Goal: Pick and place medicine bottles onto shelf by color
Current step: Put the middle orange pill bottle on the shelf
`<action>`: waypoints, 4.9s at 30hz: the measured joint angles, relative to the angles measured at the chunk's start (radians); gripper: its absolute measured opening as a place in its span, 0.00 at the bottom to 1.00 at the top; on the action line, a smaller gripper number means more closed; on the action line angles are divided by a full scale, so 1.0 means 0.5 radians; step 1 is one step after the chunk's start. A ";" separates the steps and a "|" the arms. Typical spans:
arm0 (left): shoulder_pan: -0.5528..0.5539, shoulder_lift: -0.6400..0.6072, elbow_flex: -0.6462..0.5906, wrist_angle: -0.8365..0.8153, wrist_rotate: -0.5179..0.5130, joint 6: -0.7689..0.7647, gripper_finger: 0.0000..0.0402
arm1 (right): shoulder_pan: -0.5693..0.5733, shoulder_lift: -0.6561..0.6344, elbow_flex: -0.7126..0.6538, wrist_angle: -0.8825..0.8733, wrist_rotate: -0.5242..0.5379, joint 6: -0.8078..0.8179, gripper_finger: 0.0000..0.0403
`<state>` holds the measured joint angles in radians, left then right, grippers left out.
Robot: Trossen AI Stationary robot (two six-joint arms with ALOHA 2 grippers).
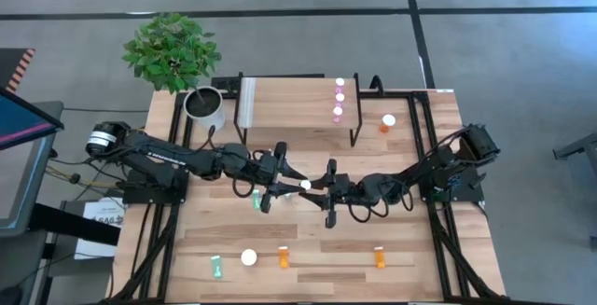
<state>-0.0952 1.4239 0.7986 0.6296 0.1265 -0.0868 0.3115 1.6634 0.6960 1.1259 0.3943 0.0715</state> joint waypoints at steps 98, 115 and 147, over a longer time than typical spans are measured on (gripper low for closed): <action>0.452 -0.091 0.143 -0.310 -0.120 0.039 0.26 | 0.485 -0.688 -0.027 -1.518 1.062 0.214 0.68; 0.928 0.063 0.453 -0.445 -0.113 0.195 0.26 | 0.677 -0.767 -0.029 -1.409 1.196 0.073 0.68; 1.370 0.983 0.922 -0.116 -0.115 0.033 0.26 | 0.650 -1.237 -0.759 -0.647 1.000 0.065 0.68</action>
<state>0.5898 1.9152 1.2598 0.5718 0.0687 -0.0702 0.6363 1.0449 0.3164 0.8025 0.8942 0.1042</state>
